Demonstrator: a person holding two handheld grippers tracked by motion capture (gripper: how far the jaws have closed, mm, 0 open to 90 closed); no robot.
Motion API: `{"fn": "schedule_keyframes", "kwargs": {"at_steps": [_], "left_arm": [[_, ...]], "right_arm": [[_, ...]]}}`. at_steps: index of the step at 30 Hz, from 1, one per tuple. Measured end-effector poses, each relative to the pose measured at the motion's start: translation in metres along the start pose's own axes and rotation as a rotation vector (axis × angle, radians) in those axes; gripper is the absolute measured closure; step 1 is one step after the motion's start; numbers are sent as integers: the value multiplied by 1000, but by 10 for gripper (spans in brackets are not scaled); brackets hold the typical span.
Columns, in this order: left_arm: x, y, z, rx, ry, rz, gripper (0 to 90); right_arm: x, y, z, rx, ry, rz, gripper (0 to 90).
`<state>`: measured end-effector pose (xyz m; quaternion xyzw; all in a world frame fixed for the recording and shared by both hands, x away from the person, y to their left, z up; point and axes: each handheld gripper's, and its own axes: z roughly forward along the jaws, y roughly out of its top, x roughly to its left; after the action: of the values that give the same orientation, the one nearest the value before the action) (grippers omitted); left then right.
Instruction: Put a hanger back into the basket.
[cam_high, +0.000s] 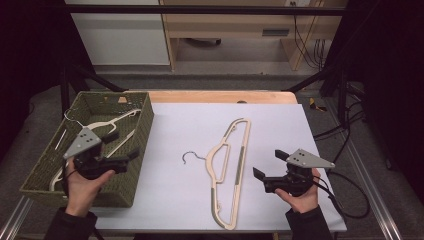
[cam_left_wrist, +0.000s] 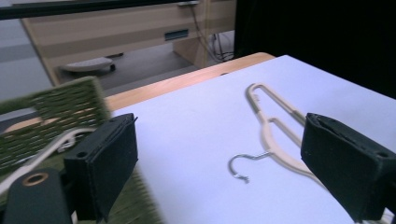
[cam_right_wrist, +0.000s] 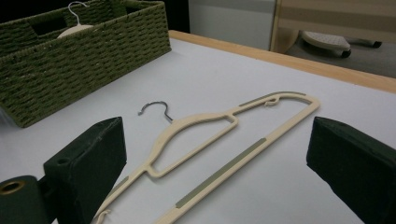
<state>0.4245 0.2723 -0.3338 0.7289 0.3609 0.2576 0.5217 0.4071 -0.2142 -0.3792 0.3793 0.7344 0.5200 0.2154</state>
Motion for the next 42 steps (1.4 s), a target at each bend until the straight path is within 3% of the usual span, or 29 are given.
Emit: {"fn": "schedule_keyframes", "kwargs": {"at_steps": [6,10,23,34,40,42], "left_arm": [[-24,-14,21,9,-74,-2,108],[-35,-27,30,19,-99,3,108],[-46,-43,38,51,-115,-16,101],[-53,-47,42,69,-112,0,103],[-53,-49,44,73,-115,-3,103],[-52,-49,44,71,-111,-10,104]], "right_arm": [[12,-3,13,52,38,-11,48],[19,-6,22,59,52,0,56],[51,-19,57,134,64,-7,111],[71,-37,90,258,74,1,211],[81,-48,110,370,63,7,301],[84,-52,116,388,82,2,325]]}}
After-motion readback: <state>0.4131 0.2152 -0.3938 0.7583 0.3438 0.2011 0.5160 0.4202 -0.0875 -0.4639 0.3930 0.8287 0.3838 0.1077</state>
